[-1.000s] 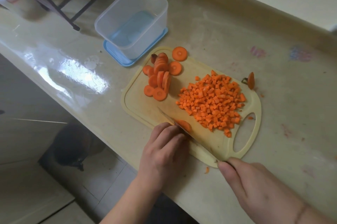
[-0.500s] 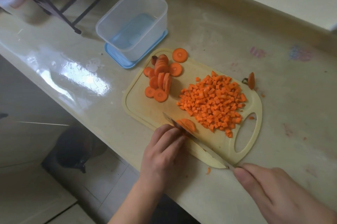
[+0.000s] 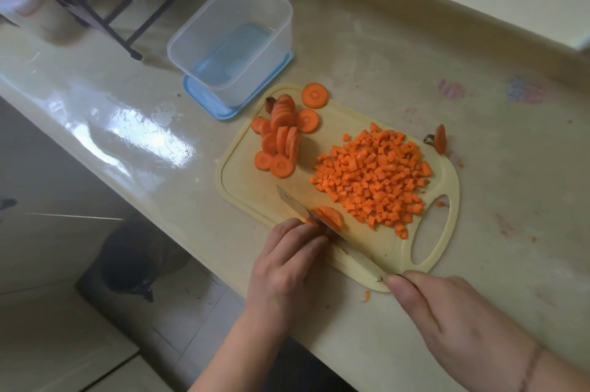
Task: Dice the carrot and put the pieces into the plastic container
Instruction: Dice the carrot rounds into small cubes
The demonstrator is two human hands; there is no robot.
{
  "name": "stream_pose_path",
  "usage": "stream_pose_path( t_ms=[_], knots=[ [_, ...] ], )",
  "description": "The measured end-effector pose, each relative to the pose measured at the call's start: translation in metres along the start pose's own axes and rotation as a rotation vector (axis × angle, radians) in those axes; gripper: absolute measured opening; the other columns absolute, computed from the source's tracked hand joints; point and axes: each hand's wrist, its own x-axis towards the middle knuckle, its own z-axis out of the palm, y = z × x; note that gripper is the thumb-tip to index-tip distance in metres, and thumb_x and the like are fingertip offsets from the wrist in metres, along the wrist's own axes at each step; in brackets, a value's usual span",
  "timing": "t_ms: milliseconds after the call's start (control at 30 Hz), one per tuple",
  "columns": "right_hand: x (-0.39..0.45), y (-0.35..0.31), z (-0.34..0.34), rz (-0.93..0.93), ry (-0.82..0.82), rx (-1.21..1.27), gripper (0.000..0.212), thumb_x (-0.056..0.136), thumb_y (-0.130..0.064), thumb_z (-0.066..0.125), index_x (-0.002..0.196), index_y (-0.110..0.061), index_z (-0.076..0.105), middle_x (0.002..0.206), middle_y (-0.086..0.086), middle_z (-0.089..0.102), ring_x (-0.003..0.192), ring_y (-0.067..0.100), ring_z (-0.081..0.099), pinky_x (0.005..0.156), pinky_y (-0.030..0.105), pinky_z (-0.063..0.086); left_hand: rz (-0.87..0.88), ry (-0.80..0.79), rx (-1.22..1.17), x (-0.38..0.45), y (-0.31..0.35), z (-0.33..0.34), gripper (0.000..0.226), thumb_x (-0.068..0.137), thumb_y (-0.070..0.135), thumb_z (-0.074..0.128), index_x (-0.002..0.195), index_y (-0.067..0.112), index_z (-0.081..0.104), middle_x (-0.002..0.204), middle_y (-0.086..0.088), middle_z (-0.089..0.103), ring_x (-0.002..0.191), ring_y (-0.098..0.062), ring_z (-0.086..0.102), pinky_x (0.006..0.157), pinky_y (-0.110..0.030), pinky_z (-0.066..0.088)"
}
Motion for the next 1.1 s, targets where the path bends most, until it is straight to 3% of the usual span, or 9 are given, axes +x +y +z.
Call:
stream_pose_path(
  t_ms=[133, 267, 500, 600, 700, 800, 933, 1100],
  knots=[
    [-0.01, -0.002, -0.008, 0.012, 0.018, 0.087, 0.076, 0.074, -0.084, 0.01, 0.065, -0.019, 0.049, 0.057, -0.011, 0.055, 0.057, 0.009, 0.051, 0.056, 0.022, 0.037, -0.005, 0.024, 0.006, -0.002, 0.001, 0.0, 0.024, 0.079, -0.013, 0.077, 0.101, -0.004, 0.076, 0.107, -0.015, 0.071, 0.106, -0.033, 0.066, 0.092, -0.038, 0.054],
    [-0.016, -0.002, -0.01, 0.022, 0.0, 0.065, 0.087, 0.07, -0.088, 0.006, 0.074, -0.019, 0.058, 0.067, -0.011, 0.064, 0.066, 0.008, 0.058, 0.065, 0.024, 0.044, 0.008, 0.041, 0.018, -0.003, -0.001, 0.002, 0.019, 0.08, -0.009, 0.076, 0.098, -0.005, 0.077, 0.103, -0.016, 0.071, 0.101, -0.033, 0.066, 0.089, -0.037, 0.054],
    [-0.027, 0.005, -0.007, 0.091, 0.01, -0.007, 0.094, 0.056, -0.096, -0.007, 0.077, -0.029, 0.056, 0.076, -0.02, 0.064, 0.071, 0.003, 0.059, 0.067, 0.021, 0.043, -0.012, 0.05, 0.008, -0.007, -0.005, 0.005, 0.016, 0.083, -0.008, 0.075, 0.098, -0.003, 0.077, 0.106, -0.015, 0.072, 0.097, -0.032, 0.068, 0.088, -0.037, 0.055],
    [-0.019, 0.002, 0.0, 0.063, -0.009, -0.05, 0.089, 0.057, -0.093, -0.011, 0.079, -0.036, 0.053, 0.075, -0.013, 0.064, 0.071, 0.007, 0.059, 0.068, 0.027, 0.045, -0.011, 0.055, 0.011, -0.005, -0.004, 0.003, 0.018, 0.081, -0.009, 0.078, 0.098, -0.002, 0.078, 0.106, -0.013, 0.073, 0.098, -0.03, 0.069, 0.091, -0.034, 0.055],
    [-0.003, -0.004, 0.005, 0.003, 0.015, -0.063, 0.077, 0.071, -0.083, -0.003, 0.069, -0.025, 0.048, 0.063, -0.006, 0.058, 0.065, 0.012, 0.055, 0.065, 0.035, 0.044, -0.019, 0.06, -0.003, -0.004, -0.002, 0.002, 0.021, 0.077, -0.01, 0.081, 0.096, -0.001, 0.078, 0.105, -0.012, 0.073, 0.097, -0.028, 0.07, 0.089, -0.033, 0.056],
    [-0.001, -0.006, 0.003, -0.003, 0.021, 0.04, 0.068, 0.078, -0.077, 0.01, 0.066, -0.021, 0.047, 0.065, -0.011, 0.059, 0.06, 0.012, 0.053, 0.06, 0.031, 0.041, -0.022, 0.062, -0.013, -0.002, 0.001, 0.0, 0.018, 0.079, -0.009, 0.081, 0.095, -0.001, 0.078, 0.101, -0.012, 0.072, 0.095, -0.026, 0.068, 0.088, -0.027, 0.054],
    [-0.01, -0.008, 0.001, 0.021, 0.058, 0.101, 0.057, 0.076, -0.079, 0.014, 0.074, -0.035, 0.049, 0.058, -0.011, 0.057, 0.056, 0.01, 0.052, 0.053, 0.019, 0.036, -0.027, 0.064, 0.013, -0.004, 0.0, 0.001, 0.018, 0.081, -0.008, 0.08, 0.097, -0.002, 0.077, 0.1, -0.014, 0.071, 0.094, -0.028, 0.068, 0.087, -0.027, 0.053],
    [-0.016, -0.004, -0.003, 0.005, 0.059, 0.049, 0.081, 0.072, -0.087, 0.007, 0.064, -0.018, 0.047, 0.058, -0.006, 0.057, 0.055, 0.01, 0.052, 0.058, 0.027, 0.039, -0.005, 0.086, 0.002, -0.003, 0.001, 0.001, 0.014, 0.082, -0.006, 0.078, 0.096, -0.003, 0.077, 0.099, -0.015, 0.071, 0.094, -0.029, 0.068, 0.088, -0.029, 0.054]
  ],
)
